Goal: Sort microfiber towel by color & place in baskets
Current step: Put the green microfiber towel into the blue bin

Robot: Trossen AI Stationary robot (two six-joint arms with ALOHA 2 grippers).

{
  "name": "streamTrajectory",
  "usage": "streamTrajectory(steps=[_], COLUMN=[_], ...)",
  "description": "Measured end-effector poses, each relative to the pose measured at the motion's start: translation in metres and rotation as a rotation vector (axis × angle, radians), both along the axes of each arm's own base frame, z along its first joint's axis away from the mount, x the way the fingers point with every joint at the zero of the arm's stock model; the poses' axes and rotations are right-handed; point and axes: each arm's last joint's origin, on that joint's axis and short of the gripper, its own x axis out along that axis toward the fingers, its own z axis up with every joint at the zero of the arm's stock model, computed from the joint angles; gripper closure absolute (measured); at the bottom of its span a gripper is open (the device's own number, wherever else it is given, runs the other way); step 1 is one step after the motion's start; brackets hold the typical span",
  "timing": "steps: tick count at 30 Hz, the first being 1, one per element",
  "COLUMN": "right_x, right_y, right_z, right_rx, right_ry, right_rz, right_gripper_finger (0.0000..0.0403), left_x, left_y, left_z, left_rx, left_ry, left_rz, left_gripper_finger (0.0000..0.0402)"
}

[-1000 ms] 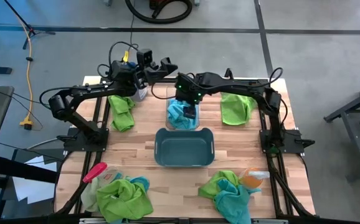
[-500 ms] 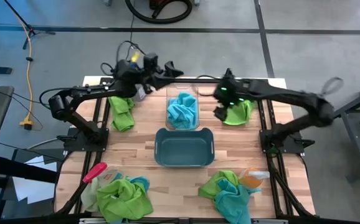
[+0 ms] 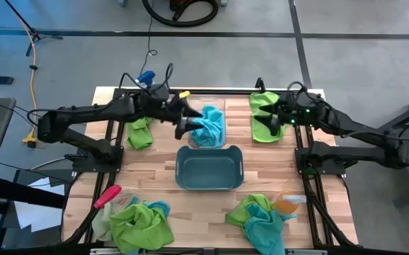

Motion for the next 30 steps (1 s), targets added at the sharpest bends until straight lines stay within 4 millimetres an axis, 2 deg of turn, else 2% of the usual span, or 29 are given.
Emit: streamTrajectory(steps=[4,8,12,16,19,23,26,30], right_x=[0.001,0.005,0.01,0.015,0.019,0.024,0.027,0.029], right_y=[0.0,-0.002,-0.004,-0.006,-0.007,-0.009,-0.01,-0.011], right_z=[0.005,0.004,0.0,-0.004,-0.007,-0.011,-0.013,-0.015], right_rx=[-0.026,-0.02,-0.011,0.001,0.016,0.042,0.071,0.105], right_ry=[-0.061,-0.054,-0.032,-0.007,0.01,0.025,0.028,0.03], right_rz=[0.0,0.001,0.003,0.005,0.021,0.017,0.008,-0.004], right_gripper_finger=[0.0123,0.0123,0.0123,0.0123,0.0123,0.0123,0.0123,0.0123], left_x=[-0.015,-0.035,-0.045,-0.049,-0.065,-0.092,-0.103,-0.11], left_y=[-0.014,-0.019,-0.017,-0.017,-0.013,-0.006,0.004,0.015], left_z=[-0.002,-0.013,-0.026,-0.037,-0.047,-0.062,-0.081,-0.107], left_rx=[-0.021,-0.063,-0.167,-0.188,-0.211,-0.135,-0.185,-0.286], left_ry=[0.125,0.338,0.502,0.616,0.79,1.054,1.099,1.06], left_rz=[0.027,0.207,0.32,0.391,0.541,0.748,0.877,0.948], left_gripper_finger=[0.0154,0.0154,0.0154,0.0154,0.0154,0.0154,0.0154,0.0154])
